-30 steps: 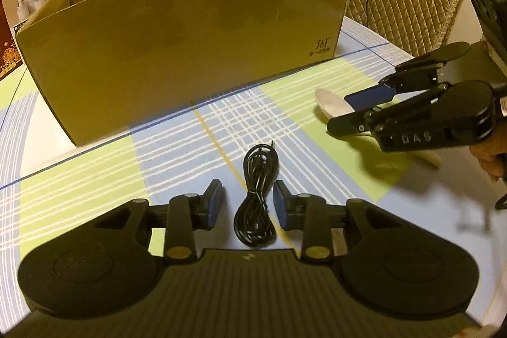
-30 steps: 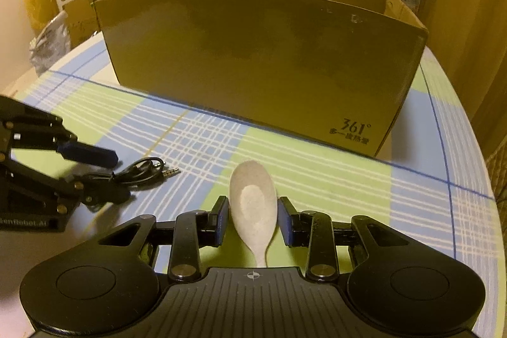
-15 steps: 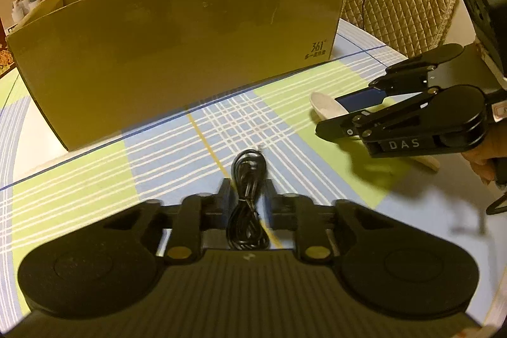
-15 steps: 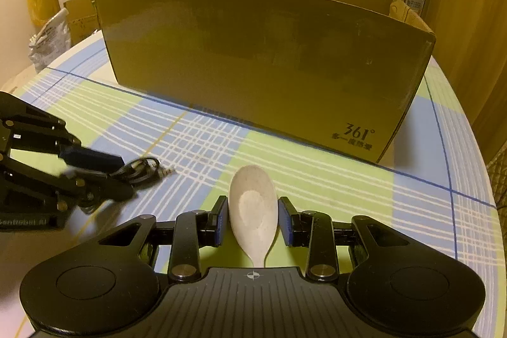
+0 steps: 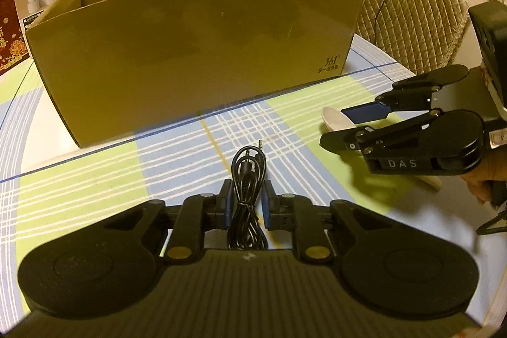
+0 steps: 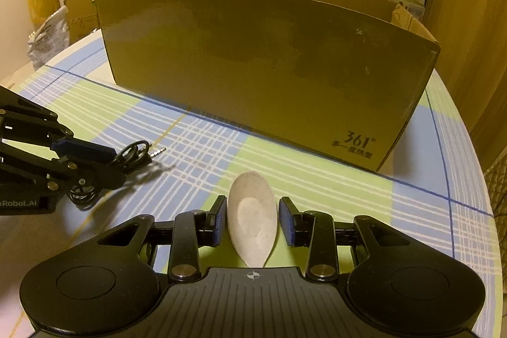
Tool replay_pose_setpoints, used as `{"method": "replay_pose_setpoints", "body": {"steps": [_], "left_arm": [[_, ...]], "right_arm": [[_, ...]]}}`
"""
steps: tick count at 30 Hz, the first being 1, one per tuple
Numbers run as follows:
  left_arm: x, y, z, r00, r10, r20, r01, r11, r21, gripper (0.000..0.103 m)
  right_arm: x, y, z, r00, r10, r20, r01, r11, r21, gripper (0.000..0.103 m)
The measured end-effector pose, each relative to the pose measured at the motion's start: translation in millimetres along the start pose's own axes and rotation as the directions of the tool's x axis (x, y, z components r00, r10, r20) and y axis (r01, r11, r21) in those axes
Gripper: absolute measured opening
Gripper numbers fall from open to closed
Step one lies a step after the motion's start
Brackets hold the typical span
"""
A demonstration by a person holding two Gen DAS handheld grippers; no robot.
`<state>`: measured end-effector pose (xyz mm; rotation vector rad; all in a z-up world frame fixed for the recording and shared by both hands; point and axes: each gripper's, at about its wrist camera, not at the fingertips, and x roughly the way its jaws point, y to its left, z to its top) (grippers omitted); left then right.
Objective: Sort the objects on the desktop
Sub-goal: 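Lift the cable with the left tool while the right tool lifts the spoon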
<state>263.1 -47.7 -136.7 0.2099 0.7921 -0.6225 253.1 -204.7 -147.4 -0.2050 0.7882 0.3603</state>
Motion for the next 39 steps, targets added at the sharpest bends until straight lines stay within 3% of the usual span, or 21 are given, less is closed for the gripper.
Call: {"method": "replay_pose_setpoints", "body": {"steps": [5,24,39], "left_arm": [[-1,0,0,1.0,-0.006,-0.004,0.006,1.0,-0.011,0.014],[-13,-2,6,1.0,0.01,0.023,-0.009,0.999,-0.031,0.014],[-31,-2,9,0.998,0.025,0.051,-0.023,0.998,-0.052,0.012]], "right_arm": [[-1,1,3,1.0,0.022,-0.014,-0.022,0.999,0.028,0.031],[-34,-1,19,0.991,-0.01,0.136,0.0,0.997,0.075,0.03],[-53,4,19,0.984,-0.022,0.179,0.003,0.994,0.106,0.03]]}}
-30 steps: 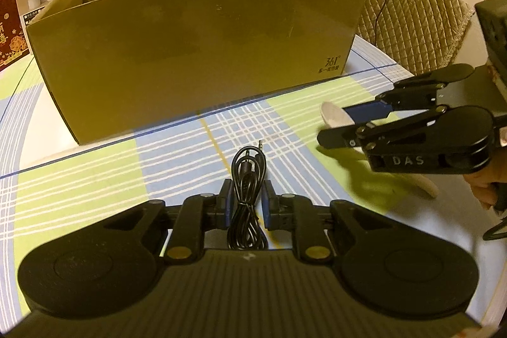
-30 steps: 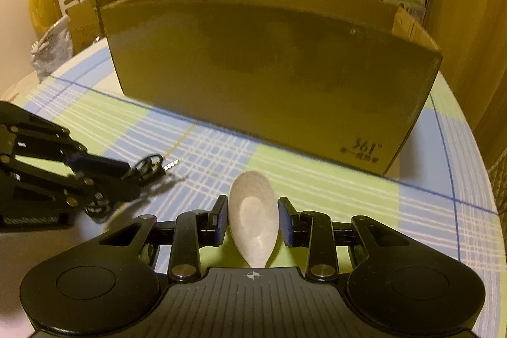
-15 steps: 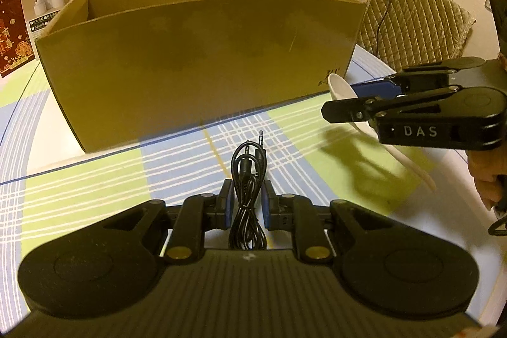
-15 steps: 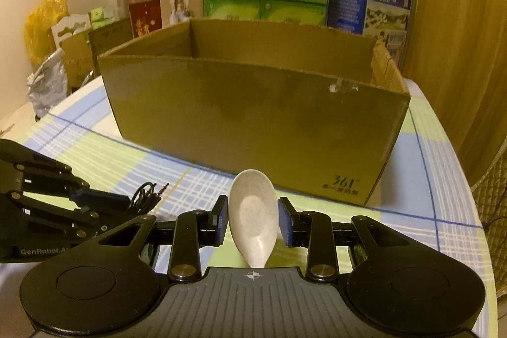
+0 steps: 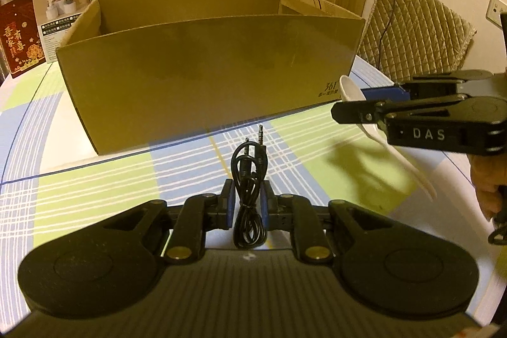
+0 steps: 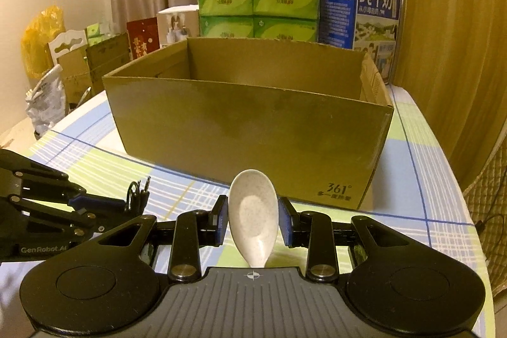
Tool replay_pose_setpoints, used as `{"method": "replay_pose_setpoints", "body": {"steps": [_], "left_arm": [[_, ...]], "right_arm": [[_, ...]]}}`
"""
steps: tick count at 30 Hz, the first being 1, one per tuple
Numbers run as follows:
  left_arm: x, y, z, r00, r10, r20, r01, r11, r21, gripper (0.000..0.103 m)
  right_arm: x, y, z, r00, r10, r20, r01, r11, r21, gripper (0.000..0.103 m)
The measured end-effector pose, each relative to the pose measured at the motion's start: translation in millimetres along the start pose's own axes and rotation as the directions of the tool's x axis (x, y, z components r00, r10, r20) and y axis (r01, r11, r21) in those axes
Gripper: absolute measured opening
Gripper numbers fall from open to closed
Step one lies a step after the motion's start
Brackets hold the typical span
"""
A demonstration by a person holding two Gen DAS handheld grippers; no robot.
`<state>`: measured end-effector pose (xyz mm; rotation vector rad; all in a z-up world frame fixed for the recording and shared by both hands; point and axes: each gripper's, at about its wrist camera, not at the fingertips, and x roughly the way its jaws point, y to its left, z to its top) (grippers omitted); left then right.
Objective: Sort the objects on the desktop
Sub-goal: 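Lift the cable with the left tool while the right tool lifts the spoon, then carry the cable and spoon over the cardboard box with both tools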
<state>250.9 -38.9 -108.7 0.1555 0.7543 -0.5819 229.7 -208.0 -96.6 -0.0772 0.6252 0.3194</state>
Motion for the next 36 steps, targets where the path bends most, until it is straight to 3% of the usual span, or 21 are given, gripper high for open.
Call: {"method": "replay_pose_setpoints", "body": {"steps": [10,12,14,20,22,27,36], "left_arm": [[30,-1,-7,0.996,-0.005,-0.086,0.005,1.0,0.002,0.014],[33,-3,-9,0.997,0.006,-0.079,-0.005,1.0,0.014,0.028],[36,-4,-9,0.998,0.015,-0.068,-0.013,1.0,0.027,0.032],[44,-8,-10,0.999,0.025,-0.04,-0.023,0.998,0.062,0.032],[46,-8,-9,0.999,0.023,-0.043,-0.02,0.998,0.06,0.021],[42,-9,-9,0.998,0.028,-0.054,-0.025,0.999,0.047,0.019],[11,-13,1,0.999,0.018,0.038,-0.02,0.999,0.036,0.018]], "right_arm": [[9,0,-5,0.999,-0.011,-0.051,0.012,1.0,0.018,0.03],[10,-1,-6,0.998,-0.011,-0.054,0.013,1.0,0.023,0.03],[11,-2,-6,0.998,-0.01,-0.056,0.011,1.0,0.027,0.03],[13,-5,-6,0.998,-0.008,-0.058,0.01,0.999,0.045,0.03],[13,-7,-6,0.998,-0.007,-0.057,0.01,0.999,0.053,0.03],[11,-8,-5,0.999,-0.007,-0.05,0.01,0.998,0.061,0.03],[3,-10,-2,1.0,-0.011,-0.018,0.013,0.998,0.069,0.03]]}}
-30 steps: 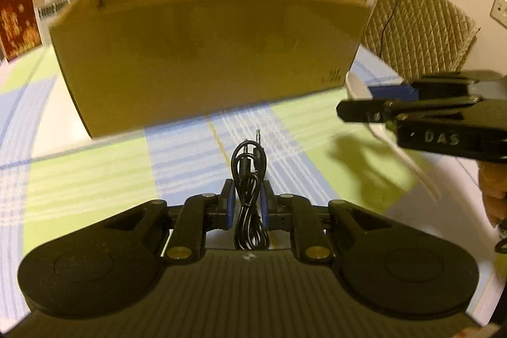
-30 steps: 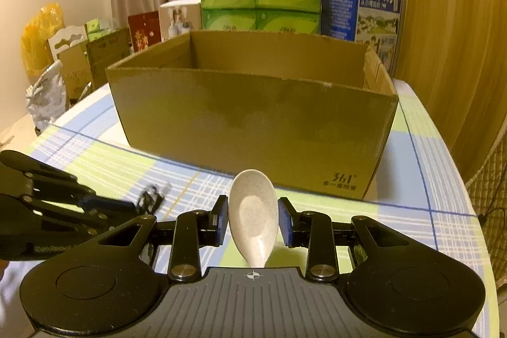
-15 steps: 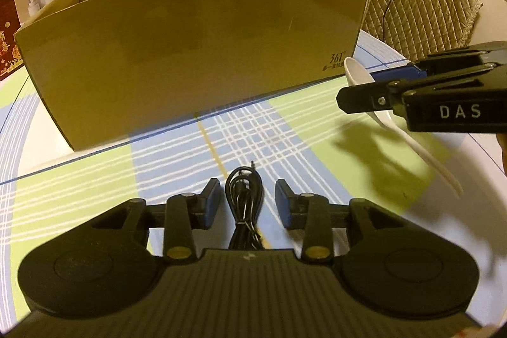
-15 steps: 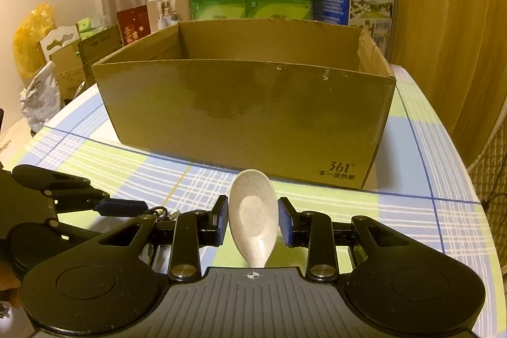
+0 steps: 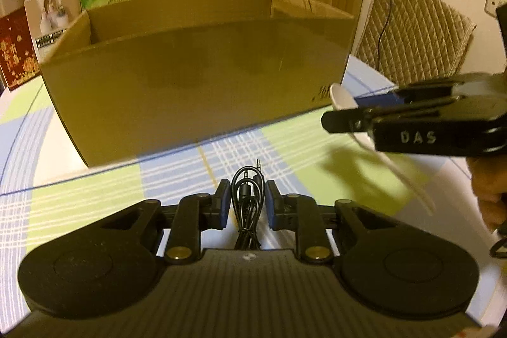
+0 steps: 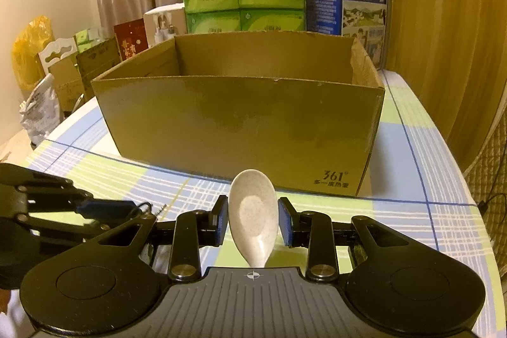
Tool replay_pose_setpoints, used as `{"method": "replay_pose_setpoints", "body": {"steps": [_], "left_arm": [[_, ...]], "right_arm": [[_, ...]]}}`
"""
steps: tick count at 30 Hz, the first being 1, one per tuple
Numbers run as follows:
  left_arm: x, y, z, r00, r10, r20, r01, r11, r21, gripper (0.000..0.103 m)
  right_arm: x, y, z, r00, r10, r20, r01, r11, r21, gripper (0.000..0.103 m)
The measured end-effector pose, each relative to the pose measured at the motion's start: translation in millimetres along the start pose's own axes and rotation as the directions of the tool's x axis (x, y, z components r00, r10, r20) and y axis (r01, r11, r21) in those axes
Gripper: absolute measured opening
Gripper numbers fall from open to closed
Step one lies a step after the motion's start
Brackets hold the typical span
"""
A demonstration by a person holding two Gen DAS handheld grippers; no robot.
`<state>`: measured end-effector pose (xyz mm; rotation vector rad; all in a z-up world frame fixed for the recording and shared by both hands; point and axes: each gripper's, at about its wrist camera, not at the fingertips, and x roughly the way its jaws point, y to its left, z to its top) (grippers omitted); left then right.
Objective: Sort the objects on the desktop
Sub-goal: 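Carry the cable and spoon over the cardboard box with both tools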
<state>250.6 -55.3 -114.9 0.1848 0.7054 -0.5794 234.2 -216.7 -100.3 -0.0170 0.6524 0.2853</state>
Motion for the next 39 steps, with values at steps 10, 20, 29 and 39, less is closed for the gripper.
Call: {"method": "replay_pose_setpoints", "body": {"steps": [10,20,29,39], "left_arm": [[-13,3,7,1.0,0.006,0.027,-0.006,1.0,-0.008,0.018],[-34,6,19,0.998,0.008,0.056,-0.004,0.997,-0.072,0.018],[-67,10,59,0.993,0.037,0.11,-0.03,0.998,-0.062,0.018],[-94,27,111,0.991,0.059,0.121,-0.049,0.995,-0.082,0.018]], "right_arm": [[-8,1,5,1.0,-0.006,0.022,0.006,1.0,-0.003,0.03],[-33,5,21,0.999,-0.012,0.039,0.011,0.999,0.03,0.03],[-63,8,62,0.995,-0.007,0.098,0.005,1.0,0.02,0.03],[-74,6,116,0.993,0.011,0.117,-0.012,1.0,0.012,0.03]]}}
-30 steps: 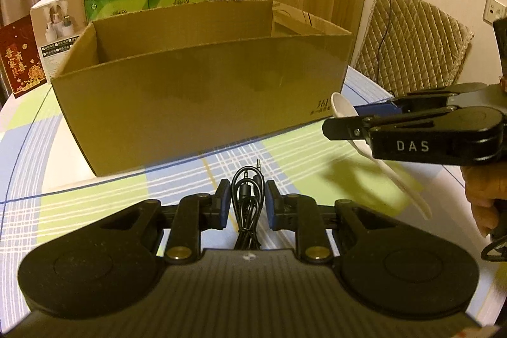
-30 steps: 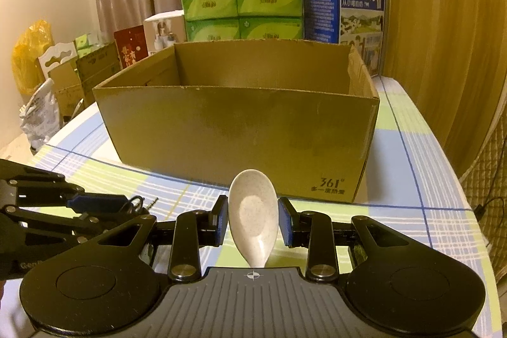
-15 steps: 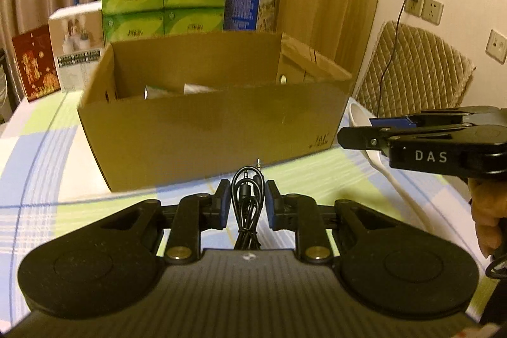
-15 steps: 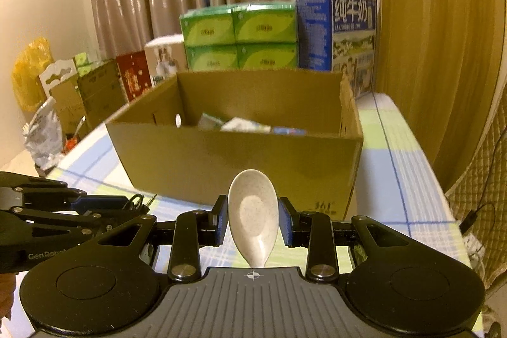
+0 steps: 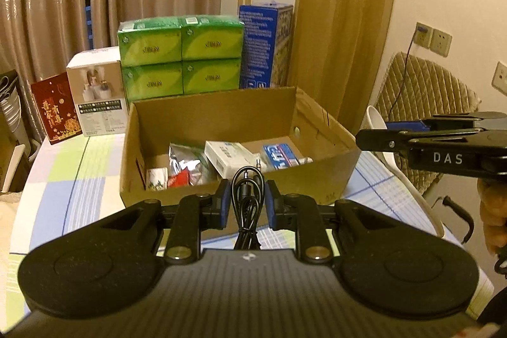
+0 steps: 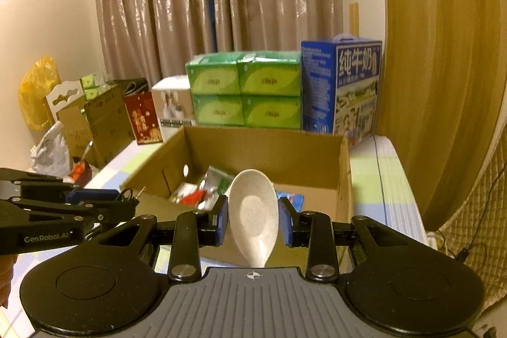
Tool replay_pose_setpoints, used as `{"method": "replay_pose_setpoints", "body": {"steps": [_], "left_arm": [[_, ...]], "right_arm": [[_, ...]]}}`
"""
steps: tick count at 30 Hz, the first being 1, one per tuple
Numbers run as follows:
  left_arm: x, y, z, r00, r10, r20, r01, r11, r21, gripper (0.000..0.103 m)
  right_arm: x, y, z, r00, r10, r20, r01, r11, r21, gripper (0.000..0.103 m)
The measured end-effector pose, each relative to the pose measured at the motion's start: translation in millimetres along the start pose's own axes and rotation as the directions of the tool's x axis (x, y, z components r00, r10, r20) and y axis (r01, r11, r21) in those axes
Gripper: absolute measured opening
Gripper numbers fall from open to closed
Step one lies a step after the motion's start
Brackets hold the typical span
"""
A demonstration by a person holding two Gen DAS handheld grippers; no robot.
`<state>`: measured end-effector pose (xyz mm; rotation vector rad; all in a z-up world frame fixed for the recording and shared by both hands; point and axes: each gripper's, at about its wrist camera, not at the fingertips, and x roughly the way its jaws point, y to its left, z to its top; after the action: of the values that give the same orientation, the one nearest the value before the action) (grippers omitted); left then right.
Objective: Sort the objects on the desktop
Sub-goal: 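Carry the cable and spoon over the cardboard box with both tools, then lower into the box and open the left tool on the cable while the right releases the spoon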
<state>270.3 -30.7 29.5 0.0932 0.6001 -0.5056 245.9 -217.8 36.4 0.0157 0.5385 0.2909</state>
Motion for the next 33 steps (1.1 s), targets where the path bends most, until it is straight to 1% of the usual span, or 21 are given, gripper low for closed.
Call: {"method": "replay_pose_setpoints", "body": {"steps": [7,16,19,24,33], "left_arm": [[-1,8,20,1.0,0.005,-0.003,-0.005,1.0,-0.008,0.018],[14,27,41,1.0,0.006,-0.014,-0.006,1.0,-0.023,0.018],[22,33,49,1.0,0.009,-0.02,-0.009,1.0,-0.025,0.018],[43,39,59,0.999,0.011,-0.043,-0.012,1.0,-0.016,0.018],[77,45,66,0.996,0.02,-0.085,-0.02,1.0,0.0,0.018]], "right_arm": [[0,-4,25,1.0,0.007,0.005,-0.007,1.0,-0.002,0.03],[14,-18,55,1.0,0.016,-0.001,-0.016,0.999,0.031,0.03],[23,-25,66,1.0,0.014,-0.005,-0.013,0.999,0.043,0.03],[45,-28,82,1.0,-0.001,-0.019,0.001,1.0,0.03,0.03],[81,-32,100,1.0,-0.011,-0.029,0.012,1.0,0.02,0.03]]}}
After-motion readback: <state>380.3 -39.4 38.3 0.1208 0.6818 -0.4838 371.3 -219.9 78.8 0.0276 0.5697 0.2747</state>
